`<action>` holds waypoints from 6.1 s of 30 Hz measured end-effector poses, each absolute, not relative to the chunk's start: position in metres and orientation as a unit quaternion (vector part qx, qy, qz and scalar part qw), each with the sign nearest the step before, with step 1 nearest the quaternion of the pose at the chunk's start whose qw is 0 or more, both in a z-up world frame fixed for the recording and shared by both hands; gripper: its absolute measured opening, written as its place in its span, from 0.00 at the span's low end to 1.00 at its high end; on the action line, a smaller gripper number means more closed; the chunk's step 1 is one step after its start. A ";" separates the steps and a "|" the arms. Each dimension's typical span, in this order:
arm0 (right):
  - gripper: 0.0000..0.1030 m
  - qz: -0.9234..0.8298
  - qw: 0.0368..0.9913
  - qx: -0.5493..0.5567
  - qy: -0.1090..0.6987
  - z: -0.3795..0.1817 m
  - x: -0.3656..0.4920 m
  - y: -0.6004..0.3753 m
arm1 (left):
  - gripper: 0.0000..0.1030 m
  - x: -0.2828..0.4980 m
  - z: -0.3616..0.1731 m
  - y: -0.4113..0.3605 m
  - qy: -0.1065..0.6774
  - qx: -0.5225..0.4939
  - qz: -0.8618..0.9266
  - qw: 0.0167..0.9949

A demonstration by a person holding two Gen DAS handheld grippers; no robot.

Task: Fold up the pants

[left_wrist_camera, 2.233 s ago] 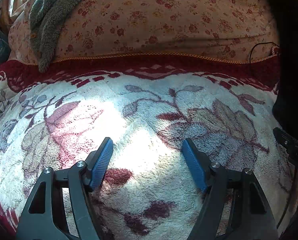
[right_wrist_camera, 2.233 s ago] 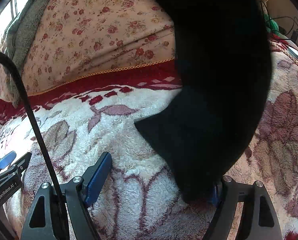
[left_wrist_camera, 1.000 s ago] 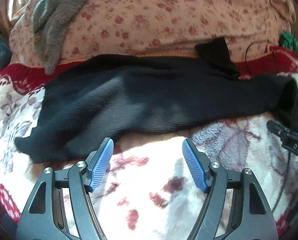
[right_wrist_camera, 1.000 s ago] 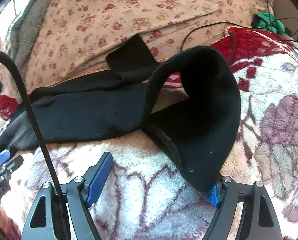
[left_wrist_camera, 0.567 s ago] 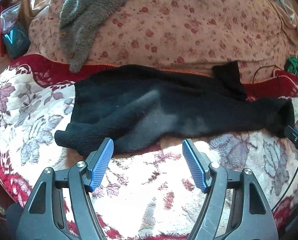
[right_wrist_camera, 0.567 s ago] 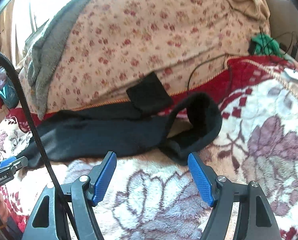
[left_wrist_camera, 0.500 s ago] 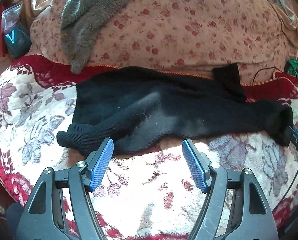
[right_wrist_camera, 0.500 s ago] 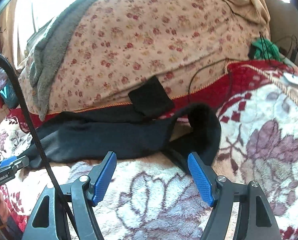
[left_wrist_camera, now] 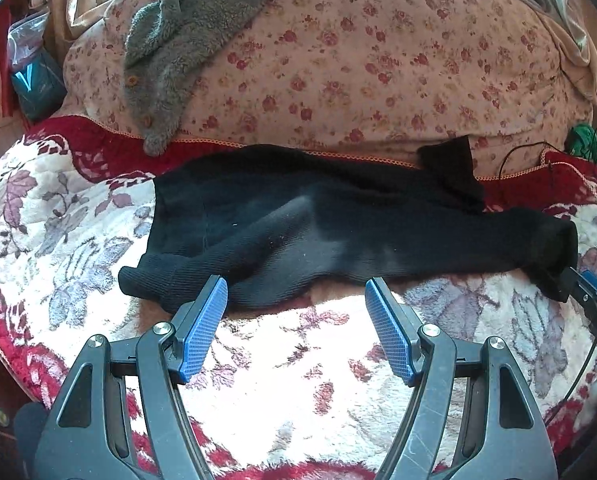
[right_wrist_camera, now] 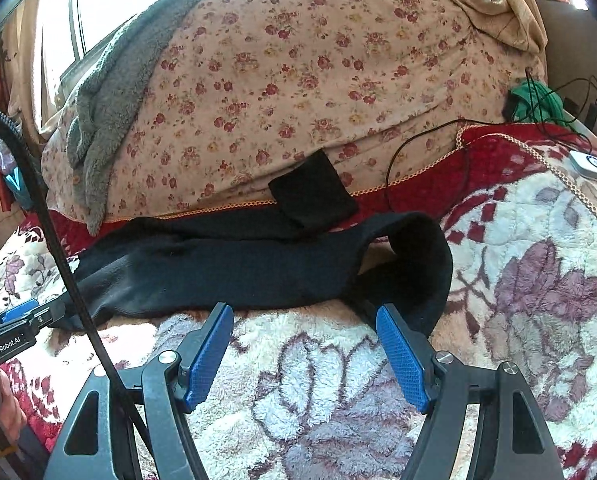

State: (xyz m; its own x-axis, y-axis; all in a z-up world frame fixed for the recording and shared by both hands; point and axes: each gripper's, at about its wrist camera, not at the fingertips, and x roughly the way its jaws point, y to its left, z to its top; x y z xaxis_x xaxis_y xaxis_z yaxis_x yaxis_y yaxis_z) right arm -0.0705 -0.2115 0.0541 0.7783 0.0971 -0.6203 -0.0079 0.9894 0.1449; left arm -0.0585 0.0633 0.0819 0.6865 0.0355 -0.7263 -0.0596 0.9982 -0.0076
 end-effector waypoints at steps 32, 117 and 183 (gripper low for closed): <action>0.71 0.030 0.929 0.093 0.356 0.033 -0.060 -0.217 | 0.70 -0.063 0.053 0.128 0.428 -0.111 0.050 0.896; 0.48 0.045 0.863 0.370 0.341 -0.013 -0.071 -0.309 | 0.51 -0.041 0.036 0.213 0.403 -0.262 0.021 0.877; 0.44 0.072 0.907 0.040 0.413 0.029 0.132 -0.154 | 0.37 0.042 0.061 0.196 0.481 -0.232 0.000 0.846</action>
